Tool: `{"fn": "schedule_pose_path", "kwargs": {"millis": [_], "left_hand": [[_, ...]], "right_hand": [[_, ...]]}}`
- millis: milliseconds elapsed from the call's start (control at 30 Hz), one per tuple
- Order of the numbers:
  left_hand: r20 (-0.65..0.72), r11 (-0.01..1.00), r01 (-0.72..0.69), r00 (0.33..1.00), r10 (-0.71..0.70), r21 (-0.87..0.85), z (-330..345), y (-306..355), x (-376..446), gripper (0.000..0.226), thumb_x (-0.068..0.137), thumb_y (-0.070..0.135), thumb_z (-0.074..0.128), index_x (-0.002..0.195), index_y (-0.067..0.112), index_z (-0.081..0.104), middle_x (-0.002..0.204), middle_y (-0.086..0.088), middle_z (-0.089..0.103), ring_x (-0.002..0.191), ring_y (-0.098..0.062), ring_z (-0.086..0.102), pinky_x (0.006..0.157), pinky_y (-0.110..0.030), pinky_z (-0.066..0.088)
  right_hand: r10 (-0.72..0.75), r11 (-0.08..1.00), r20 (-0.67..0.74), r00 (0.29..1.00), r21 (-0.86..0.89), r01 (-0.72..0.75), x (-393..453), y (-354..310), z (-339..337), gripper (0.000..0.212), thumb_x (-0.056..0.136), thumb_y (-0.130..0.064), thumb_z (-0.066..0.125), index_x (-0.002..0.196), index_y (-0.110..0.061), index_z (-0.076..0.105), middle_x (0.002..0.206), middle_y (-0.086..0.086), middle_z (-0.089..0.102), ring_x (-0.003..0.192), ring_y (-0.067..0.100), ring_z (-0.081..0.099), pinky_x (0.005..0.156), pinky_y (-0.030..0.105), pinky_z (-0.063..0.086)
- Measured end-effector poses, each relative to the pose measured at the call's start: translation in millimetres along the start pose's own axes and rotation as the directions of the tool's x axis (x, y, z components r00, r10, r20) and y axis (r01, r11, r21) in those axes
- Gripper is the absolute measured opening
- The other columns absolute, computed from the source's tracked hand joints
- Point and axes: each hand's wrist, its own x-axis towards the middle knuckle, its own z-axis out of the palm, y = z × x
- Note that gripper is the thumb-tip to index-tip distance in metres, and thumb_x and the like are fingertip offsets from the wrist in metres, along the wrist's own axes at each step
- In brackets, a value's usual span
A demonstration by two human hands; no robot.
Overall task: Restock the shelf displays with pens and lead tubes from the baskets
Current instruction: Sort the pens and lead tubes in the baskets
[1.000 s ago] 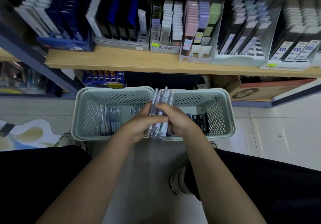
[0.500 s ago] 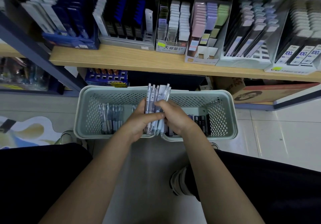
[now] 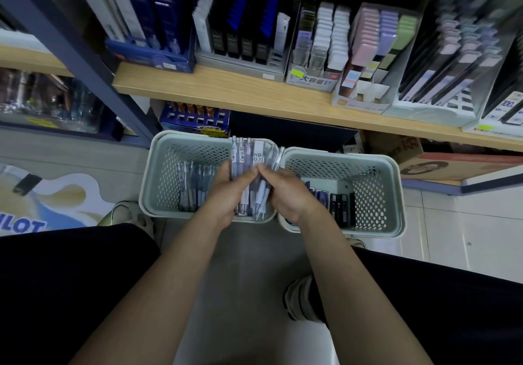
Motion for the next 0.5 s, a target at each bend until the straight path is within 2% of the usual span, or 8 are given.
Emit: {"fn": "schedule_pose_path", "kwargs": {"millis": [100, 167, 233, 300, 433, 500], "left_hand": [[-0.019, 1.000, -0.015, 1.000, 0.015, 0.018, -8.2, -3.1, 1.9, 0.031, 0.090, 0.018, 0.073, 0.119, 0.016, 0.062, 0.108, -0.002, 0.076, 0.106, -0.021, 0.071, 0.100, -0.049, 0.052], [0.004, 1.000, -0.011, 1.000, 0.011, 0.022, -12.5, -4.7, 2.5, 0.027, 0.090, 0.016, 0.074, 0.114, 0.021, 0.063, 0.106, 0.002, 0.076, 0.106, -0.017, 0.070, 0.097, -0.039, 0.054], [0.042, 1.000, -0.002, 0.999, 0.002, -0.007, -15.5, -6.6, 3.4, 0.027, 0.089, 0.017, 0.075, 0.112, 0.024, 0.064, 0.108, 0.003, 0.076, 0.106, -0.015, 0.071, 0.095, -0.036, 0.055], [0.047, 0.999, -0.002, 0.999, 0.003, -0.032, -17.8, -6.0, 2.8, 0.035, 0.085, 0.022, 0.079, 0.117, 0.023, 0.063, 0.111, 0.003, 0.076, 0.106, -0.015, 0.071, 0.099, -0.040, 0.054], [0.029, 0.998, -0.004, 1.000, 0.006, -0.063, -23.3, -3.5, 3.9, 0.050, 0.080, 0.025, 0.083, 0.125, 0.014, 0.062, 0.113, -0.001, 0.076, 0.108, -0.018, 0.071, 0.104, -0.047, 0.050], [0.028, 0.999, 0.011, 1.000, -0.010, -0.043, -25.6, -2.5, 4.6, 0.049, 0.080, 0.026, 0.083, 0.123, 0.013, 0.064, 0.111, 0.000, 0.076, 0.109, -0.018, 0.070, 0.106, -0.047, 0.048]], "right_hand": [[0.024, 1.000, -0.038, 0.999, 0.000, -0.024, 5.1, 5.5, 6.9, 0.038, 0.103, -0.032, 0.055, 0.125, -0.002, 0.061, 0.118, 0.019, 0.071, 0.112, 0.033, 0.067, 0.094, 0.048, 0.055], [0.040, 0.999, -0.060, 0.997, 0.006, -0.040, 7.0, 8.0, 9.1, 0.035, 0.102, -0.029, 0.056, 0.125, -0.003, 0.060, 0.120, 0.022, 0.068, 0.114, 0.036, 0.066, 0.097, 0.053, 0.053], [0.026, 1.000, -0.080, 0.996, -0.008, -0.027, 9.6, 11.0, 9.8, 0.031, 0.102, -0.026, 0.056, 0.124, -0.005, 0.060, 0.120, 0.021, 0.069, 0.112, 0.037, 0.066, 0.095, 0.053, 0.053], [0.000, 1.000, -0.079, 0.997, -0.014, -0.002, 10.8, 12.6, 12.7, 0.029, 0.102, -0.023, 0.057, 0.126, -0.008, 0.060, 0.116, 0.013, 0.072, 0.109, 0.030, 0.069, 0.089, 0.046, 0.057], [-0.012, 1.000, -0.043, 0.999, 0.026, 0.013, 8.1, 10.1, 19.1, 0.021, 0.103, -0.017, 0.055, 0.122, -0.012, 0.062, 0.112, 0.003, 0.074, 0.105, 0.014, 0.069, 0.088, 0.027, 0.055], [0.016, 0.999, -0.040, 0.999, 0.049, -0.014, 8.8, 9.7, 18.9, 0.024, 0.103, -0.017, 0.054, 0.125, -0.009, 0.060, 0.117, 0.004, 0.071, 0.109, 0.011, 0.066, 0.095, 0.026, 0.051]]}}
